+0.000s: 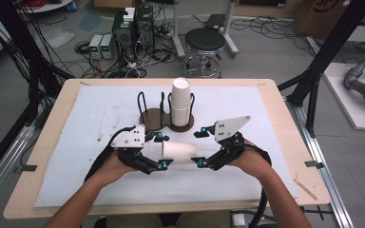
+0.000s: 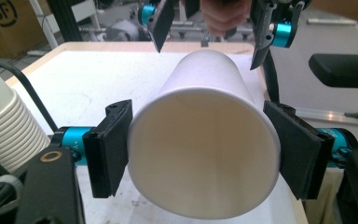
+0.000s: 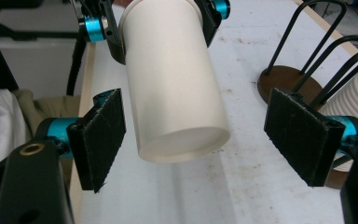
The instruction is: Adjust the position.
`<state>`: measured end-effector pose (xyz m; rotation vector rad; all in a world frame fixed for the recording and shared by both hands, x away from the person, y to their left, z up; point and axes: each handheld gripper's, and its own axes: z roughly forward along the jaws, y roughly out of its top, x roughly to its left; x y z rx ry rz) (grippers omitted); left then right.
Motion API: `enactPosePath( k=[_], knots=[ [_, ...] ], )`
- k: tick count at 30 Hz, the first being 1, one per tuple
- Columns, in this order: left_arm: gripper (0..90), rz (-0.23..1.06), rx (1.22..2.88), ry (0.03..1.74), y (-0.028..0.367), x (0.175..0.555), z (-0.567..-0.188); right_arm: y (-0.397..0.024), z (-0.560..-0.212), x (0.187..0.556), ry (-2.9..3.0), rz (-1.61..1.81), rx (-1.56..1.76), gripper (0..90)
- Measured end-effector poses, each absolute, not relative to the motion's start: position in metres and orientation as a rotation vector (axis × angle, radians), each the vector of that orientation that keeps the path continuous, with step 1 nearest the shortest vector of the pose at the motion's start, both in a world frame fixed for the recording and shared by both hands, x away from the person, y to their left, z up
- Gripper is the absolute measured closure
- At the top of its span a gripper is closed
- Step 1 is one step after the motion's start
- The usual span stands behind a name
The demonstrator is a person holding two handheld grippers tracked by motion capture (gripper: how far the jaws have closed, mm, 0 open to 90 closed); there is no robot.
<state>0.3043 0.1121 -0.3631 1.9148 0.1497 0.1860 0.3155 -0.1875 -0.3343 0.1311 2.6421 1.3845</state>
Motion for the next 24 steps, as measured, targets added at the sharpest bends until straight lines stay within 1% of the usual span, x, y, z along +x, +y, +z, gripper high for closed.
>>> enactPosePath(
  k=[9,16,24],
  knots=[
    [26.8,0.191,1.982,0.147,0.112,0.308,-0.356,-0.169,-0.326,0.315,2.682,1.226,0.018,21.0],
    [26.9,0.190,2.042,0.150,0.109,0.309,-0.354,-0.154,-0.330,0.315,2.709,1.110,-0.027,21.0],
    [26.9,0.194,2.072,0.165,0.105,0.310,-0.351,-0.140,-0.334,0.315,2.745,0.997,-0.064,21.1]
  ],
)
